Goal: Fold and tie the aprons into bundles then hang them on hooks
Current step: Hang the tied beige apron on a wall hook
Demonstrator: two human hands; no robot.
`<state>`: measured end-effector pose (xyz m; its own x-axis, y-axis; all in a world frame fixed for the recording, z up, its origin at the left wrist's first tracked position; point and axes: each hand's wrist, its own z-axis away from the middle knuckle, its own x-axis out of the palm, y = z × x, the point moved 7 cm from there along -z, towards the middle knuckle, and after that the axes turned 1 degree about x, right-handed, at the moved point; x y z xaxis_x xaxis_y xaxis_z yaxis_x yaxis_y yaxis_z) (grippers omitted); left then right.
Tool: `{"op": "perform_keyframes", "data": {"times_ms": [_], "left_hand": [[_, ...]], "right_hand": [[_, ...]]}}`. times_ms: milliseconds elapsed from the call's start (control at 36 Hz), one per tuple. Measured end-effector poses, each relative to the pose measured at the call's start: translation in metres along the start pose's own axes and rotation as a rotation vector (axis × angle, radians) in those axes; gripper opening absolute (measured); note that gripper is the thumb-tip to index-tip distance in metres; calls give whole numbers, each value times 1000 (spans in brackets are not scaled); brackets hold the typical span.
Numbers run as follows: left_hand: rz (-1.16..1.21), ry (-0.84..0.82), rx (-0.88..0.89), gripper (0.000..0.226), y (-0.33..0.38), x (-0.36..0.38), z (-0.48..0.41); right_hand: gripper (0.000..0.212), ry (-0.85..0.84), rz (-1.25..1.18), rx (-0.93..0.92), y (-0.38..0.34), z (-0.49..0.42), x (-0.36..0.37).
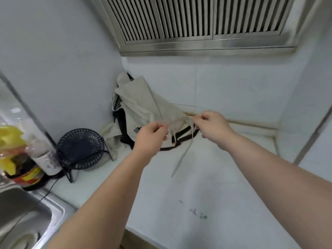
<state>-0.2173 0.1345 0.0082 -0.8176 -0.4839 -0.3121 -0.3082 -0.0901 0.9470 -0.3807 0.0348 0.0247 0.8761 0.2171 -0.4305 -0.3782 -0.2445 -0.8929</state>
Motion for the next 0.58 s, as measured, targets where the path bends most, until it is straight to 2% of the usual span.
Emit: {"op": "perform_keyframes", "data": {"times_ms": [194, 306, 361, 444, 500, 583], "left_hand": [[-161, 20, -22, 13, -57, -72, -88], [-302, -94, -11, 11, -89, -62, -128], [-425, -207, 16, 21, -108, -47, -142], [-613, -371, 53, 48, -144, -24, -156], [-733, -408, 81, 63, -162, -19, -164], [-975, -436, 102, 76, -180, -20, -181]], "right_hand": [[20, -61, -11, 71, -2, -56, 101], [18, -66, 42, 176, 19, -74, 111], [23, -47, 61, 234, 35, -84, 110], [21, -5, 86, 334, 62, -96, 113], [26, -18, 116, 373, 75, -102, 121], [17, -76, 153, 388, 85, -119, 140]]}}
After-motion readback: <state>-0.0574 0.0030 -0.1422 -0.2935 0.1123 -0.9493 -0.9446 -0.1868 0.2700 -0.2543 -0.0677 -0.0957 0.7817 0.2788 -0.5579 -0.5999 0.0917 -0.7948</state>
